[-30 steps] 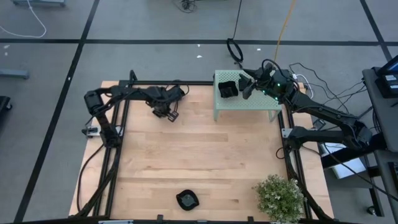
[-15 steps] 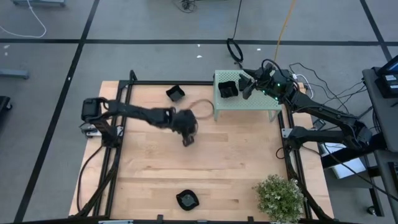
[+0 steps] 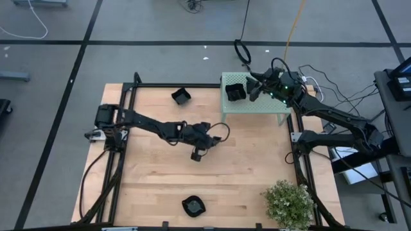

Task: Pick & Place Mini shaped plates
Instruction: Stack the black square plate on top of the square plate on the shelf

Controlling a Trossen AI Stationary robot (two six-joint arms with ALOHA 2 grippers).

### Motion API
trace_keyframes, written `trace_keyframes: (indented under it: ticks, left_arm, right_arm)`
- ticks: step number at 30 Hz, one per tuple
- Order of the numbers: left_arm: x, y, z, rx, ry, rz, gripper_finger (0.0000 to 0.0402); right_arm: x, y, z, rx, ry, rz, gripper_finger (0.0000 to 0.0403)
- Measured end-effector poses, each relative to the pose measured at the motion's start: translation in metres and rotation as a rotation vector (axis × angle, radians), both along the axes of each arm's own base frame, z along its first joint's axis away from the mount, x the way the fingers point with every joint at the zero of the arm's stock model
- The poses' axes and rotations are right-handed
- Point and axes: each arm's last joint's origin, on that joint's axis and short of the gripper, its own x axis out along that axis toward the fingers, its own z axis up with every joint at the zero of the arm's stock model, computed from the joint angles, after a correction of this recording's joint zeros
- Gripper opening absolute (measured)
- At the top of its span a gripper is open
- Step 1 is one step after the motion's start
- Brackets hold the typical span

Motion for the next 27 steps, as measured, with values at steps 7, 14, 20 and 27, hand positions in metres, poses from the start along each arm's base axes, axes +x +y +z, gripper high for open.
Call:
trace_keyframes:
  ticks: [7,14,20,27]
  left_arm:
    - [0.003,-0.006,-0.031,0.080,0.089,0.047,0.0032]
    - [0.004,-0.013,-0.021,0.056,0.038,0.099,0.0027]
    - [0.002,-0.014,-0.011,0.056,0.010,0.169,0.0080]
    - [-0.005,-0.009,0.001,0.175,0.018,0.286,0.0155]
  right_arm:
    - [0.012,0.017,0.001,-0.037,0.018,0.173,0.0130]
    - [0.023,0.039,-0.001,-0.024,0.027,0.274,0.0130]
    - [0.031,0.055,-0.003,-0.017,0.040,0.352,0.0130]
    - [0.036,0.067,-0.012,0.176,0.027,0.374,0.0130]
